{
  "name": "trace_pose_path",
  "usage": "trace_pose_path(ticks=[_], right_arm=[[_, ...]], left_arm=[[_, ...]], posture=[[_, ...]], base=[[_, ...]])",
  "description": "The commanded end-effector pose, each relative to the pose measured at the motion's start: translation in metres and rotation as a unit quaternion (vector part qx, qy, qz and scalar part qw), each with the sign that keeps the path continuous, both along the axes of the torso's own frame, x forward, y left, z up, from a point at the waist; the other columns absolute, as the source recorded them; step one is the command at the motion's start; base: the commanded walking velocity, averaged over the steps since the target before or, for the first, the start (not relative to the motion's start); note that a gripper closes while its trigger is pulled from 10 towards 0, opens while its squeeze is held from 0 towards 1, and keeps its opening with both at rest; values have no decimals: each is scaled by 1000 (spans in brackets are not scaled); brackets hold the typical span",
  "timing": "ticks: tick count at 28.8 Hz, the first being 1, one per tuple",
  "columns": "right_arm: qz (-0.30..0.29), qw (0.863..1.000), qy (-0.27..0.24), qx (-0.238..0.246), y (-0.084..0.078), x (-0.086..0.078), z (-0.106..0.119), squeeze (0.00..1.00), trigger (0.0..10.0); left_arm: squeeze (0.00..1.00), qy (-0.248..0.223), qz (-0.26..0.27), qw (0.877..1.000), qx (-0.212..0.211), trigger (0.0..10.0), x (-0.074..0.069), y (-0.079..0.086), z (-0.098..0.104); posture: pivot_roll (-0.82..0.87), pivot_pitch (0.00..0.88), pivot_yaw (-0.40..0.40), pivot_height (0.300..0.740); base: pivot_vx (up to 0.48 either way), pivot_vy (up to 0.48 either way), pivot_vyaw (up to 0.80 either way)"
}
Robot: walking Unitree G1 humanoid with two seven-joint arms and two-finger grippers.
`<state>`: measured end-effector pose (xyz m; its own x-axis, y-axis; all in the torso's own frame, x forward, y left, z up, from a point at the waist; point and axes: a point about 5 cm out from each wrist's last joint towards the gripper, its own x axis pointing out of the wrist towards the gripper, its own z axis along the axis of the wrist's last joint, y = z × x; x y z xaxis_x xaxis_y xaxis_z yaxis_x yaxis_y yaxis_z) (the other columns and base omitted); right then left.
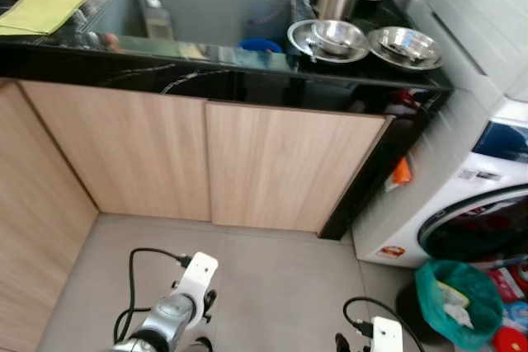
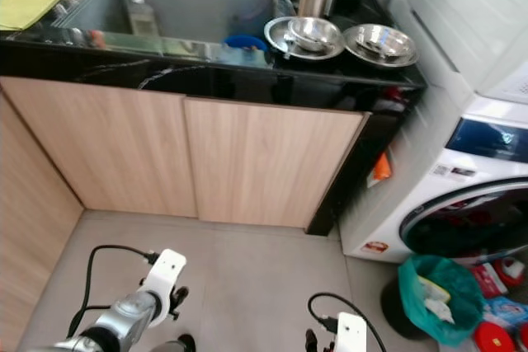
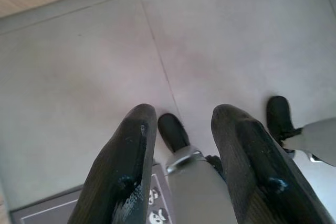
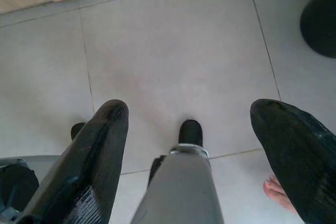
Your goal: Kitchen organization
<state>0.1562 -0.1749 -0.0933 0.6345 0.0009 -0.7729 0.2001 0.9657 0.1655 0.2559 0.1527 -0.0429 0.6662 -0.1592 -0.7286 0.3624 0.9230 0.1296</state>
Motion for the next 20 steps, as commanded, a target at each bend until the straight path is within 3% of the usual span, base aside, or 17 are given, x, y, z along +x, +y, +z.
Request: trace_pose_path(ticks=[1,20], right_arm=[[-7,1000,8,-4,-4,-6,-2,0,10000],[1,1000,7,-5,-3,-7,-2,0,10000]], left_arm=[[0,4,-6,1000,-3,10000,0,-6,0],[0,4,-11,1000,-2,10000,0,-8,0]], posture=[[133,110,-105,740],[141,75,-102,740]], base=[[292,0,0],[294,0,0]])
